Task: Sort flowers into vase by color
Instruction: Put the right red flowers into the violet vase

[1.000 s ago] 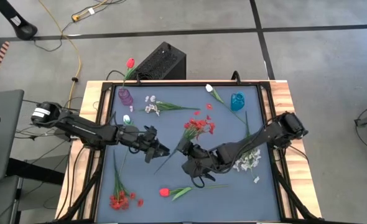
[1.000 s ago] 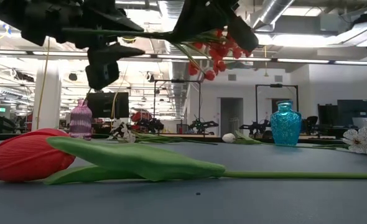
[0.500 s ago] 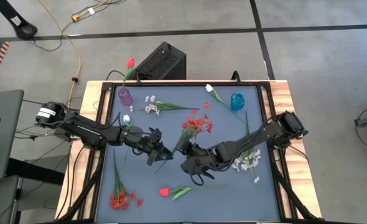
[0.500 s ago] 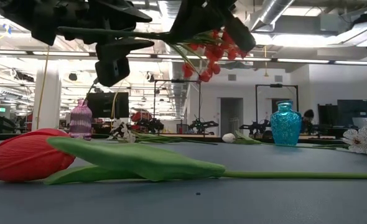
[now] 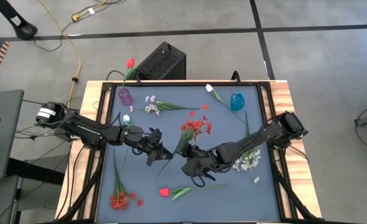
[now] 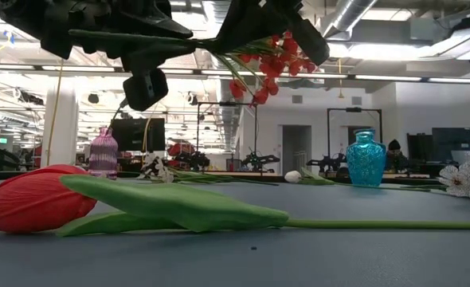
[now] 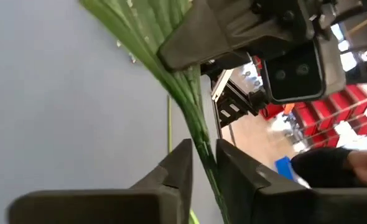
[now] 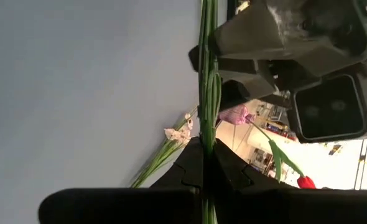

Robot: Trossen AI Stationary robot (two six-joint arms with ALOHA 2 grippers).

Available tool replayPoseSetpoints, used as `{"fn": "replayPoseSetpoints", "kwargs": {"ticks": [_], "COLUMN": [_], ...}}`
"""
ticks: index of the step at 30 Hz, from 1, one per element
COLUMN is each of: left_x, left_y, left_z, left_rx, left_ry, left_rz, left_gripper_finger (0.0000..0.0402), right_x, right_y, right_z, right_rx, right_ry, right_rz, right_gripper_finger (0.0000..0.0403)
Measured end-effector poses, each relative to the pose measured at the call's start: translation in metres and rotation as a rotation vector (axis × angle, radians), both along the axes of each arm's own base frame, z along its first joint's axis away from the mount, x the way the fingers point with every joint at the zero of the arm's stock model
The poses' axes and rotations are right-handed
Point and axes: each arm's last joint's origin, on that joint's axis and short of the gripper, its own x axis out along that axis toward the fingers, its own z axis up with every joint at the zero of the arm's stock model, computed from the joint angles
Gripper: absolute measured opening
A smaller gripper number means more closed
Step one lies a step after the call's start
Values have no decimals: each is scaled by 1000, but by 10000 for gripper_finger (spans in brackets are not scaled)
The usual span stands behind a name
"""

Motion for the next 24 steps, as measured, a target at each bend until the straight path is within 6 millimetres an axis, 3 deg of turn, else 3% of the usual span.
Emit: {"fn": "replayPoseSetpoints", "kwargs": {"ticks": [4,12,24], "left_x": [0,0,1], "left_y": [1,2,2], "left_z": [0,0,1], "left_rx": [21,24,13], "left_ry": [-5,-8,-10], "left_rz": [7,23,46], "left_gripper_finger": [7,2,7], "right_x": [0,1,3], "right_y": [0,-1,-6], "right_z": [0,0,0], "right_rx": [-12,-8,-21], "right_ry": [14,11,22], "right_rz": [23,24,25], "right_gripper_finger": [48,65,55]}}
